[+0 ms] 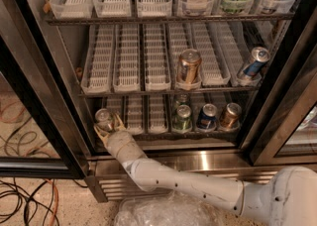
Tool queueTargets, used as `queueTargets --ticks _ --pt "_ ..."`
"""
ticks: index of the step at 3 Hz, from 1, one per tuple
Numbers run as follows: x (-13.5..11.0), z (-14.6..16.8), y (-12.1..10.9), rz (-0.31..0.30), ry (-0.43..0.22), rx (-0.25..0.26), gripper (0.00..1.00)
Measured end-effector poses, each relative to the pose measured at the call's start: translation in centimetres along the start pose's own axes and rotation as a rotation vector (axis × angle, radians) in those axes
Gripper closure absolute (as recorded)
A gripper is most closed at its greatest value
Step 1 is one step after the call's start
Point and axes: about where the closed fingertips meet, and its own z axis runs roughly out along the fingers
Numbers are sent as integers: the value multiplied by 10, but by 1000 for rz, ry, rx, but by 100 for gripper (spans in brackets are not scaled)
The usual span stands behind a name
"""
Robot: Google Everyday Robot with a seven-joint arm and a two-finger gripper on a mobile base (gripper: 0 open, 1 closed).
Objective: Pick 7up can from bottom shelf of fridge
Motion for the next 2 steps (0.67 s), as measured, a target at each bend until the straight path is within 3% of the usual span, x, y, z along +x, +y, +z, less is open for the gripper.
queueTargets --ticks 2 --pt "-13 0 -5 -18 -18 26 100"
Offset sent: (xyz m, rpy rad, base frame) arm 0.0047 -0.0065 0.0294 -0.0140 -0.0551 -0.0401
